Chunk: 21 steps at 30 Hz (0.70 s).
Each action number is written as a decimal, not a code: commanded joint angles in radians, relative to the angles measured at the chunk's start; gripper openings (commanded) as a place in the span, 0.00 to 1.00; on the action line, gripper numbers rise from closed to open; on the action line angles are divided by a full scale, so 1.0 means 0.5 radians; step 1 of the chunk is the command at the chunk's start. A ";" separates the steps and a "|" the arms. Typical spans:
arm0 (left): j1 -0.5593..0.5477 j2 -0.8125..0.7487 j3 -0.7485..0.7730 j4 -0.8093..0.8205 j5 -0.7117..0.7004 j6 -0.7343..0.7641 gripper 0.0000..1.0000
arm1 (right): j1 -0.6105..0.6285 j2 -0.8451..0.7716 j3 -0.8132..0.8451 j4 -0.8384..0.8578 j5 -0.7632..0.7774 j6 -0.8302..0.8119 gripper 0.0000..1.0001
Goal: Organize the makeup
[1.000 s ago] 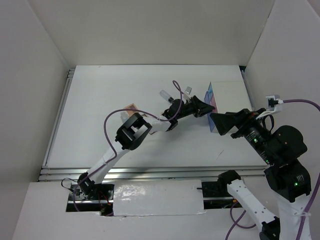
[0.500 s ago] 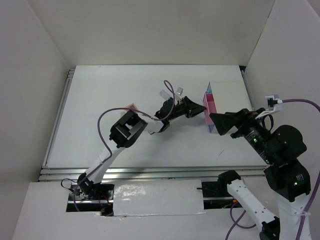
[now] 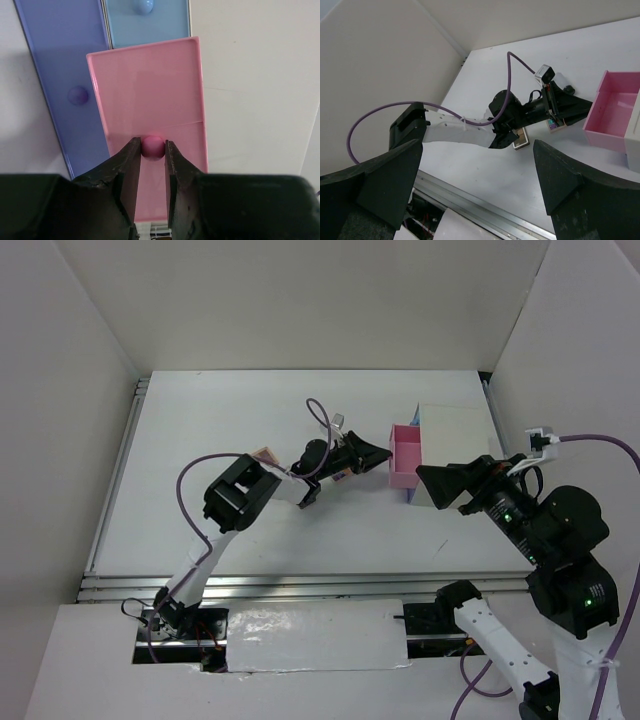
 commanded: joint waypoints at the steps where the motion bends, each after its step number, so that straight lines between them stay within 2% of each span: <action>1: 0.022 -0.124 -0.057 0.086 0.018 0.113 0.18 | -0.003 0.030 -0.025 0.089 -0.043 -0.004 0.99; 17: 0.038 -0.308 -0.223 -0.006 -0.016 0.257 0.17 | 0.000 0.046 -0.031 0.083 -0.049 -0.016 0.99; 21: 0.044 -0.315 -0.195 -0.067 0.000 0.281 0.24 | -0.003 0.049 -0.034 0.074 -0.049 -0.022 0.99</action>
